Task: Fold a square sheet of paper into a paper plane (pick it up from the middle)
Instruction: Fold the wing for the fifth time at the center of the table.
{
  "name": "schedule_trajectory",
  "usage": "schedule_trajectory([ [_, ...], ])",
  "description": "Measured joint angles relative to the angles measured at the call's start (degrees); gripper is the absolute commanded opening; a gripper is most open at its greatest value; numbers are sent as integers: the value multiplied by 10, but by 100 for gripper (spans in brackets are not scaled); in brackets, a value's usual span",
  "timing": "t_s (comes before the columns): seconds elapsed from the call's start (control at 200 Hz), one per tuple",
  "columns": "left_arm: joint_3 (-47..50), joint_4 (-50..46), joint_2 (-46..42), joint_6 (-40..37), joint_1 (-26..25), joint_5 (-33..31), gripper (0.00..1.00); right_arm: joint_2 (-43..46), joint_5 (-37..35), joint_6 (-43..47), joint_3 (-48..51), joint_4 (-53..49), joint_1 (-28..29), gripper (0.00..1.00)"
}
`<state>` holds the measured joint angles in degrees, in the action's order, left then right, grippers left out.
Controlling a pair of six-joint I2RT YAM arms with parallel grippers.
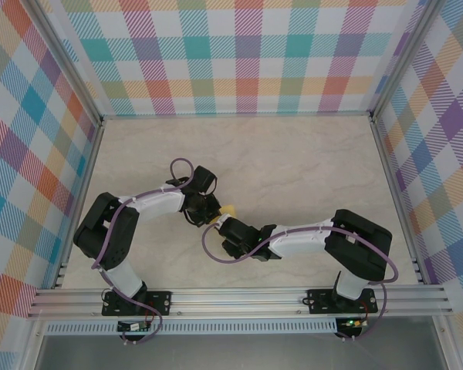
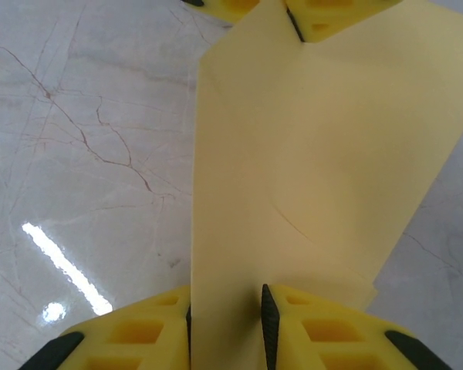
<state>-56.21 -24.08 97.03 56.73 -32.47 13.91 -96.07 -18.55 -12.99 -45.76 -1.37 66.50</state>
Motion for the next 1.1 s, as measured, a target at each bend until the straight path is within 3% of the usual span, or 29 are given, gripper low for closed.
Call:
schedule_trajectory([
  [0.22,0,0,0,0,0,0,7,0,-13,-4,0,0,0,31],
  [0.61,0,-1,0,0,0,0,8,0,-20,-17,5,4,0,11],
  [0.83,0,-14,-7,-7,0,-11,30,0,13,-30,19,25,-19,5],
  [0.885,0,-22,-18,-9,1,-21,40,5,34,-36,27,38,-29,4],
  [1.015,0,-39,-63,-14,6,-48,50,20,93,-52,48,65,-57,4],
  [1.1,0,-49,-96,-15,8,-70,51,22,131,-63,58,80,-74,3],
])
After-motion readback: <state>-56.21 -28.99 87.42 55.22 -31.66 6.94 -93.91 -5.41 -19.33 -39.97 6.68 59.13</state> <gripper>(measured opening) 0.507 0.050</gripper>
